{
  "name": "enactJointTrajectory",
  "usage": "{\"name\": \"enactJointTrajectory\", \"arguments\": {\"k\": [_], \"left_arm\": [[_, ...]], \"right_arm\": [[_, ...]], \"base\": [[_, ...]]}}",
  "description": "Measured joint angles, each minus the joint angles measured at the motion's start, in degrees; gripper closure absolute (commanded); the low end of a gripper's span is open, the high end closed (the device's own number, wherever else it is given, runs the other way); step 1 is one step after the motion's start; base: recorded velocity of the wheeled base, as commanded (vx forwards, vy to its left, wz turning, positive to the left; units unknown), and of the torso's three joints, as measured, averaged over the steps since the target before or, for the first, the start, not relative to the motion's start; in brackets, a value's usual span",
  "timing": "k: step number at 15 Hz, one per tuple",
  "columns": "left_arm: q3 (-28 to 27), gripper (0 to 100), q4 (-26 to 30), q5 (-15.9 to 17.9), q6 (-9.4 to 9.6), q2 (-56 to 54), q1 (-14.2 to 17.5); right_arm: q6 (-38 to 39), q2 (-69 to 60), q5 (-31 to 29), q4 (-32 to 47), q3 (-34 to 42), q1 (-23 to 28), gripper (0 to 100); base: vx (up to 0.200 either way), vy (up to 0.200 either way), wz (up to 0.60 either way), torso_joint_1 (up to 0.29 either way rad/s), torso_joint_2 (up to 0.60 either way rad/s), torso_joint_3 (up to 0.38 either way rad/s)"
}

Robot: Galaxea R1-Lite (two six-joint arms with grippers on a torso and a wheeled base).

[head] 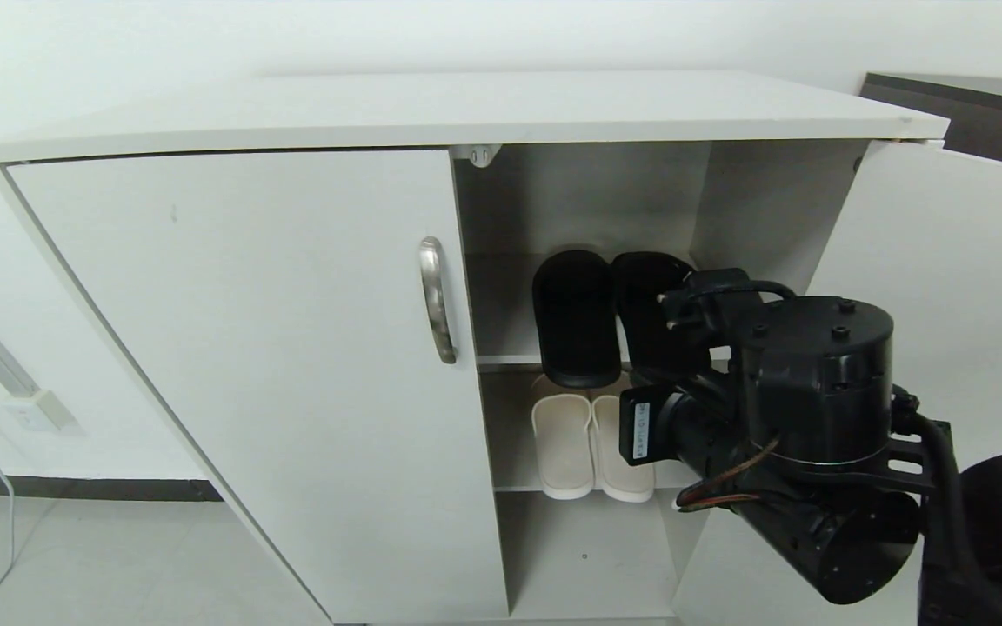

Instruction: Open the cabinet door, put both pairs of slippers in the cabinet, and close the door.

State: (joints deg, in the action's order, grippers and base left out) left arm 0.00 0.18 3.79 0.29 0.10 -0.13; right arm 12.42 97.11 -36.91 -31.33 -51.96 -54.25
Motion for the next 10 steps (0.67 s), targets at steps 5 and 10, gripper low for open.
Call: {"name": "enactJointTrajectory", "arguments": {"k": [5,10], "left_arm": [[0.0,100,0.0,0.0,-0.11,0.0,0.0],[0.0,100,0.0,0.1,-0.13,0.0,0.0]], "right_arm": [[-0.1,1.5,0.0,-0.1,0.0,0.0,100],[-0.2,1.9,0.0,0.0,0.4,-0.1,100]], "base": [[-0.080,0.000,0.00,0.000,0.00,0.002],[-0.200,0.000,0.00,0.004,0.00,0.004]]}}
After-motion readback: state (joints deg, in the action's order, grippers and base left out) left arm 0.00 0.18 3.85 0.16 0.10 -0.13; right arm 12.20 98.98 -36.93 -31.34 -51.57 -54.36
